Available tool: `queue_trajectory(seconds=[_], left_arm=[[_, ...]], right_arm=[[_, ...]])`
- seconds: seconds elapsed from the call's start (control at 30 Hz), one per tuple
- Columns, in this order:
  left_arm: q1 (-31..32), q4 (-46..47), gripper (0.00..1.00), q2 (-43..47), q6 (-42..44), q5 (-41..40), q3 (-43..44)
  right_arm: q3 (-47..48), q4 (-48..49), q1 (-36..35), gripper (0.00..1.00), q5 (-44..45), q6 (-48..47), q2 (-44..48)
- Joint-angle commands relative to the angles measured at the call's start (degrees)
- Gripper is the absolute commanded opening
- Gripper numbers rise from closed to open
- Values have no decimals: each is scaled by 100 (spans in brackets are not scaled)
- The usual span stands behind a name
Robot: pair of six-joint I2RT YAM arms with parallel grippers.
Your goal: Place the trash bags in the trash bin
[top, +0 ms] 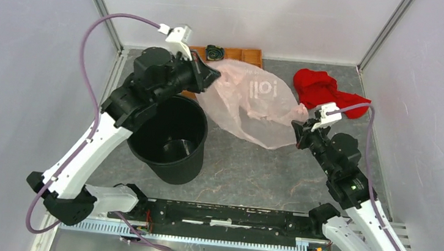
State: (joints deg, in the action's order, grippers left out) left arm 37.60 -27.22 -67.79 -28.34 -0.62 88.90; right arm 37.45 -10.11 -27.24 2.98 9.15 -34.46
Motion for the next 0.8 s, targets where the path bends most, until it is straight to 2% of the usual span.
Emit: queue_trajectory(seconds=[0.0, 0.07, 0.17, 0.37, 0.57, 0.63, 0.67, 0.77], left_arm=[[-5, 350, 2, 161, 89, 1040, 162], [12, 628, 2, -31, -177, 1478, 190], [137, 1001, 2, -275, -536, 1671, 107], [520, 942, 2, -854, -673, 1429, 331], [979, 826, 2, -1277, -686, 1358, 548], [1098, 763, 2, -1396, -671, 1286, 607], [1114, 721, 2, -1441, -684, 1258, 622], [1125, 646, 2, -1576, -704, 1208, 674]], right_arm=[[1148, 213, 9, 1, 130, -524, 2], [1147, 209, 10, 1, -1, -559, -15], [964, 260, 8, 1, -280, -530, 50], [1346, 285, 11, 5, -1073, -433, -378], [1281, 944, 11, 9, -2194, 61, -910], [1194, 1230, 9, 16, -2527, 218, -1023], [1121, 1389, 10, 25, -2732, 281, -1060], [820, 1874, 9, 38, -3103, 582, -1051]])
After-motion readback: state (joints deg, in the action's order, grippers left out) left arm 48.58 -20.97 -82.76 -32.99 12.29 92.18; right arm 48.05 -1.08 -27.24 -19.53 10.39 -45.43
